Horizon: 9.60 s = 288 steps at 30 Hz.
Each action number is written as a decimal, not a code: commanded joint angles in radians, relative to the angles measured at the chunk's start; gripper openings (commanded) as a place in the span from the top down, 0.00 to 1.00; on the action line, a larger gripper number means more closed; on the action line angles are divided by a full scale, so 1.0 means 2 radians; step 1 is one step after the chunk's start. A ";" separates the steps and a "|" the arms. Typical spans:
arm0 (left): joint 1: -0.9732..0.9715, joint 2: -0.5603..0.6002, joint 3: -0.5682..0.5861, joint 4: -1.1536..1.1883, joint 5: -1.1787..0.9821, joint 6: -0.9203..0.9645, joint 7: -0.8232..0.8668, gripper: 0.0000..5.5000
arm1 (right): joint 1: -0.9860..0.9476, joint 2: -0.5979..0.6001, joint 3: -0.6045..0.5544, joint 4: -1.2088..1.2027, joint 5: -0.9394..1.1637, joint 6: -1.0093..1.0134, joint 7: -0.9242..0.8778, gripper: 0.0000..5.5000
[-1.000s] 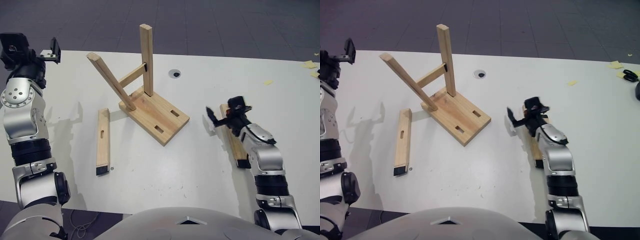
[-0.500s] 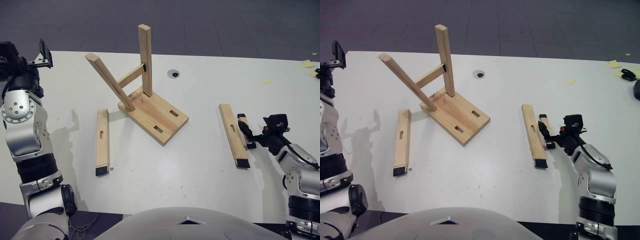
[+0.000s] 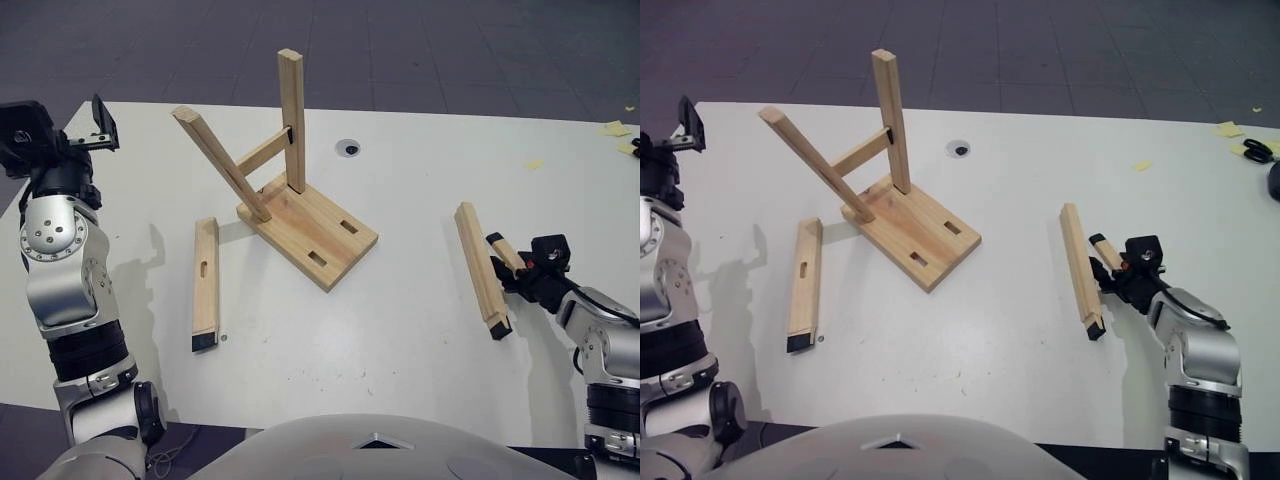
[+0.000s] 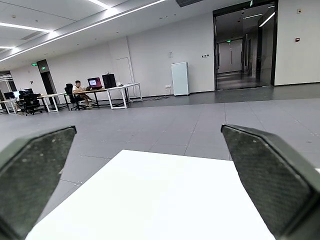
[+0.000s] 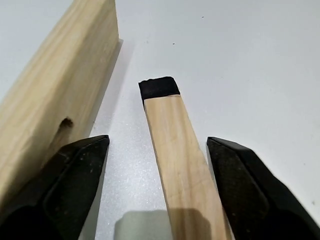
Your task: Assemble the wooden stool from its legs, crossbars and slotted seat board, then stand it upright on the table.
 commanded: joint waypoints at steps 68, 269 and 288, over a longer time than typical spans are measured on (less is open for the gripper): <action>-0.297 -0.095 -0.146 -0.050 -0.391 0.308 -0.171 0.85 | -0.205 0.256 0.230 -0.193 -0.130 -0.260 -0.138 0.77; 0.182 0.132 -0.101 -0.155 -0.176 0.417 -0.191 0.92 | -0.096 0.208 0.073 -0.240 -0.136 -0.172 -0.200 0.02; -0.126 0.017 -0.208 0.297 -0.021 0.094 -0.225 0.92 | -0.123 0.211 0.083 -0.214 -0.133 -0.180 -0.196 0.02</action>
